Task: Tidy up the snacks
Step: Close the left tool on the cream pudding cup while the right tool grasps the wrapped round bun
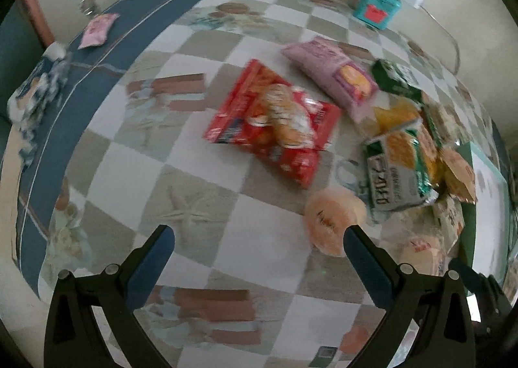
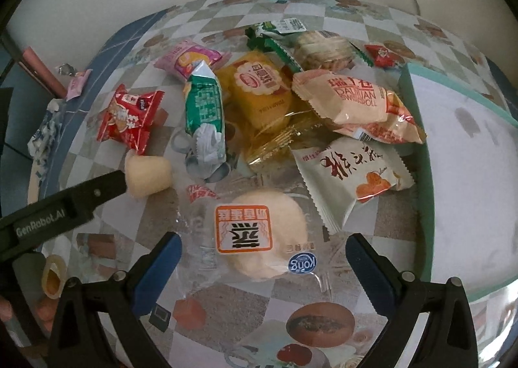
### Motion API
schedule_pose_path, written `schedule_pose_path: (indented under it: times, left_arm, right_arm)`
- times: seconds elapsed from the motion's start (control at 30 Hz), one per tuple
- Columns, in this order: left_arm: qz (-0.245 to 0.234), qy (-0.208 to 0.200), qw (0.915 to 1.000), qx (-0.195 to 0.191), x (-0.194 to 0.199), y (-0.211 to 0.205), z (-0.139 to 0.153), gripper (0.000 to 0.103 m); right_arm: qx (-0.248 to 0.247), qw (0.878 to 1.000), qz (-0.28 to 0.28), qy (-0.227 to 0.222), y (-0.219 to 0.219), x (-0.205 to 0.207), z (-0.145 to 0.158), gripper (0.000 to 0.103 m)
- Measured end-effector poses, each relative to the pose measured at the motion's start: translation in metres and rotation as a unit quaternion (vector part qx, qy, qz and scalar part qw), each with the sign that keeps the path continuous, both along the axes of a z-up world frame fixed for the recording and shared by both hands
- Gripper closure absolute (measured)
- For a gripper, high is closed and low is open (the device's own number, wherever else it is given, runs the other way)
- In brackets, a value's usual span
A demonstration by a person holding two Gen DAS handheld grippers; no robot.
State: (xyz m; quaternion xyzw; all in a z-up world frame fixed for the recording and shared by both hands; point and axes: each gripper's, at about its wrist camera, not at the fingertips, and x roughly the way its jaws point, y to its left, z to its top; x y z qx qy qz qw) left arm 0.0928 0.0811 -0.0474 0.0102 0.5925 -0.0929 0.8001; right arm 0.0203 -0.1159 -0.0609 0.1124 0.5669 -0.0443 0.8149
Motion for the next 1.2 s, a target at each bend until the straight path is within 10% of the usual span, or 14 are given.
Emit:
schedule_pose_path:
  times: [0.57,1.0,1.2]
  left_arm:
    - [-0.06,0.017,0.9979,-0.019,-0.006,-0.043,-0.013,0.001]
    - [-0.072,0.026,0.995,-0.064,0.001,-0.072,-0.019,0.05]
    - [-0.077,0.028,0.9938,-0.075,0.006,-0.067,-0.018,0.051]
  right_arm:
    - [0.046,0.999,-0.019,-0.01,-0.02,-0.017,0.003,0.017]
    - [0.053,0.998,-0.03,-0.011,-0.026,-0.021,0.002,0.017]
    - [0.052,0.998,-0.03,-0.01,-0.026,-0.022,0.003,0.017]
